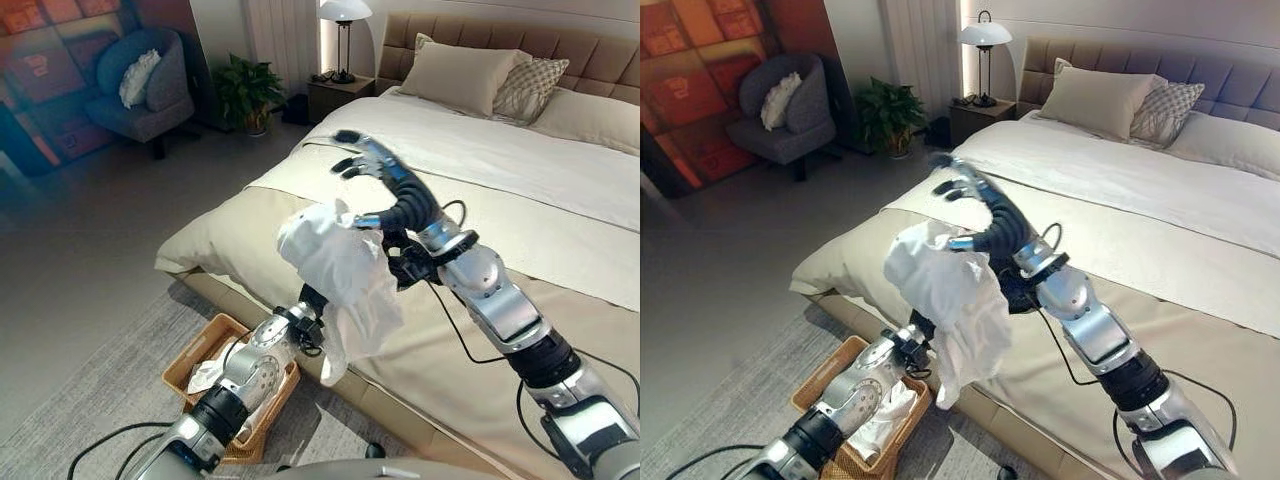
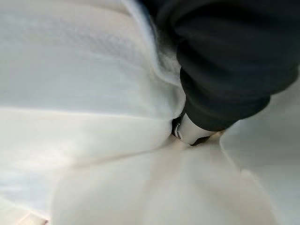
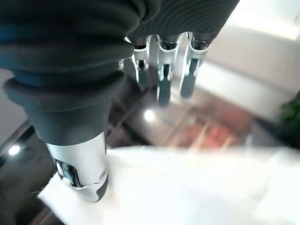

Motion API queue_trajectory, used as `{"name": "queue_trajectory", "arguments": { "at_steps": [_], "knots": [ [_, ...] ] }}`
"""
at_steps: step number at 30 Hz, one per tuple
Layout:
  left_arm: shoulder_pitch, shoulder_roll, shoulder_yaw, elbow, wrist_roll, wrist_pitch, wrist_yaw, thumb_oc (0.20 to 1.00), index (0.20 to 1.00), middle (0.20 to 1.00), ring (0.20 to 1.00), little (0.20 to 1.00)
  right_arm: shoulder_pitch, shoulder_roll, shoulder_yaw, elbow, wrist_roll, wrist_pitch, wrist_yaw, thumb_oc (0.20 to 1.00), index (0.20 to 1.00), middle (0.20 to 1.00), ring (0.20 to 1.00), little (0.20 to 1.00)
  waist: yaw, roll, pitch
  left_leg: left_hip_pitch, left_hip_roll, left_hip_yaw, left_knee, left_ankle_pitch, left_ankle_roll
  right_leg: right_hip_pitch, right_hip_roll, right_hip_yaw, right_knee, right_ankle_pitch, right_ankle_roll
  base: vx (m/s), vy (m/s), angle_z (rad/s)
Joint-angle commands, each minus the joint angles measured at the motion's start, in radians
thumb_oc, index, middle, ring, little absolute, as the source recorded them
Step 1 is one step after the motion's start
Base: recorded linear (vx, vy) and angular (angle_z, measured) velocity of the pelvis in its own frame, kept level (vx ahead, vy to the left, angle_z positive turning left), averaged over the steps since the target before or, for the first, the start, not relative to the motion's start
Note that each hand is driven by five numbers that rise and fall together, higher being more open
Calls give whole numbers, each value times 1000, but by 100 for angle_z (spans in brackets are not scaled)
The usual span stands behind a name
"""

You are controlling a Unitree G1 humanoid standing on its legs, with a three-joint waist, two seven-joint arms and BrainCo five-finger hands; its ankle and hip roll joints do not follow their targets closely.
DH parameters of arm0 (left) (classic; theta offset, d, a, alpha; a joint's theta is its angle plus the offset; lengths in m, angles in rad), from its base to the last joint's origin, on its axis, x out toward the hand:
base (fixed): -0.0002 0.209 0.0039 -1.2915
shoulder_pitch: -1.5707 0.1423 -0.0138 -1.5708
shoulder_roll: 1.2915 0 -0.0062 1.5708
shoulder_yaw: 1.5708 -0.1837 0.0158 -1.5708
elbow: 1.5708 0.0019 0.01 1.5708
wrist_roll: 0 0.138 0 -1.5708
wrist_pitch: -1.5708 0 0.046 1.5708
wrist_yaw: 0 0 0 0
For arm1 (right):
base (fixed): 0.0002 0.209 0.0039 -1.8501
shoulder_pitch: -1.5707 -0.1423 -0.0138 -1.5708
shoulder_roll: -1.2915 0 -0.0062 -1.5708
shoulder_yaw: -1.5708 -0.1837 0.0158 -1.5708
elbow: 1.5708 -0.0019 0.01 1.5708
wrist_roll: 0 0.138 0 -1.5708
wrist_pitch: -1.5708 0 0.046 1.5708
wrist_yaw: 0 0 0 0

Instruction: Pick up clothes into the bucket

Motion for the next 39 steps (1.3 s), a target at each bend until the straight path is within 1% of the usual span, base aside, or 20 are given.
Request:
{"name": "queue_trajectory", "arguments": {
  "at_steps": [1,2,6,7,10,12,16,17,23,24,27,28,30,32,33,34,35,37,38,39],
  "knots": [
    [-36,14,101,25,14,-84,15,200,200,200,200,200,45,27,-109,27,-54,-42,-49,1000,1000,1000,1000,1000,-3,-54,-5,-18,-64,-7,58,-80,35,28,-81,-29,70,-67,74,0,0,0],
    [-35,15,101,24,15,-84,15,200,200,200,200,200,46,27,-109,27,-54,-42,-49,1000,1000,1000,1000,1000,-3,-54,-5,-17,-64,-7,58,-80,35,28,-81,-29,70,-67,74,0,0,0],
    [32,38,251,32,68,-117,45,200,200,200,200,200,224,54,-208,146,-130,-22,-73,1000,1000,1000,1000,1000,3,-57,15,-31,-65,-11,67,-81,36,17,-82,-31,75,-68,73,0,0,0],
    [33,38,251,31,69,-117,45,200,200,200,200,200,225,54,-208,146,-131,-23,-73,1000,1000,1000,1000,1000,3,-57,14,-32,-65,-12,68,-82,36,17,-82,-31,76,-68,73,-35,11,2],
    [58,40,337,61,114,-140,77,200,200,200,200,200,304,82,-245,246,-156,-15,-86,1000,1000,1000,1000,1000,6,-59,37,-54,-67,-16,82,-83,38,-2,-83,-31,85,-68,72,-32,8,0],
    [67,42,420,111,159,-174,135,200,200,200,200,200,362,118,-270,386,-148,-14,-108,1000,1000,1000,1000,1000,5,-62,75,-92,-71,-19,109,-84,41,-33,-83,-28,97,-65,70,-101,21,0],
    [59,55,486,149,217,-204,200,200,200,200,200,200,388,143,-267,551,-157,-16,-128,1000,1000,1000,1000,1000,3,-68,121,-144,-71,-21,140,-84,42,-80,-82,-21,111,-57,67,-126,19,-2],
    [40,73,526,193,247,-228,251,200,200,200,200,200,396,143,-244,693,-199,-14,-153,1000,1000,1000,1000,1000,4,-75,160,-184,-70,-20,165,-85,41,-113,-81,-13,122,-50,67,-149,21,-3],
    [-25,129,546,262,277,-266,344,200,200,200,200,200,379,141,-164,949,-242,2,-164,1000,1000,1000,1000,1000,6,-100,222,-283,-73,-31,216,-77,35,-194,-83,-11,138,-27,67,-91,13,-4],
    [-63,164,552,292,292,-277,380,200,200,200,200,200,380,136,-125,1007,-270,9,-160,1000,1000,1000,1000,1000,5,-116,254,-324,-71,-35,245,-78,32,-225,-83,-9,147,-21,67,-81,-15,1],
    [-108,218,553,325,326,-286,430,200,200,200,200,200,378,136,-94,1031,-284,12,-165,1000,1000,1000,1000,1000,1,-137,280,-377,-65,-39,289,-85,29,-263,-83,-2,159,-14,65,-70,-26,2],
    [-149,285,544,354,402,-285,493,200,200,200,200,200,384,132,-68,1029,-296,7,-171,1000,1000,1000,1000,1000,-1,-156,310,-427,-53,-43,335,-99,25,-301,-77,4,173,-13,65,-77,-40,3],
    [-181,306,538,383,396,-287,506,200,200,200,200,200,376,134,-59,1044,-290,2,-176,1000,1000,1000,1000,1000,-6,-167,318,-453,-51,-45,346,-95,26,-323,-78,5,177,-8,66,-69,-30,-1],
    [-242,365,524,445,414,-277,546,200,200,200,200,200,355,141,-36,1055,-274,-3,-187,1000,1000,1000,1000,1000,-11,-190,349,-506,-38,-42,390,-108,27,-365,-64,12,189,-3,67,-80,-30,-1],
    [-270,395,510,459,425,-278,562,200,200,200,200,200,346,137,-25,1029,-270,-10,-192,1000,1000,1000,1000,1000,-15,-202,359,-536,-34,-41,411,-110,28,-387,-60,13,191,2,67,-111,-47,-9],
    [-326,444,495,498,423,-273,583,200,200,200,200,200,324,140,-12,1022,-250,-20,-208,1000,1000,1000,1000,1000,-24,-229,385,-589,-25,-43,448,-117,29,-426,-51,19,193,14,70,-74,-31,-13],
    [-328,445,494,499,423,-273,582,200,200,200,200,200,324,141,-12,1022,-250,-20,-208,1000,1000,1000,1000,1000,-24,-229,384,-592,-24,-43,450,-118,29,-428,-51,19,193,14,70,-77,-36,-13],
    [-412,504,467,557,424,-262,598,200,200,200,200,200,299,139,11,981,-224,-36,-219,1000,1000,1000,1000,1000,-39,-261,412,-670,-15,-49,500,-129,30,-485,-39,22,195,27,73,-64,-18,-2],
    [-414,504,465,558,424,-262,597,200,200,200,200,200,298,139,10,982,-224,-36,-219,1000,1000,1000,1000,1000,-38,-261,412,-673,-15,-50,502,-129,30,-486,-39,22,195,27,73,-55,-6,1],
    [-440,521,451,578,433,-256,611,407,407,407,407,407,290,138,13,973,-216,-41,-225,1000,1000,1000,1000,1000,-42,-270,423,-699,-13,-54,522,-134,30,-501,-37,22,195,32,74,-36,-7,-2]
  ]
}}
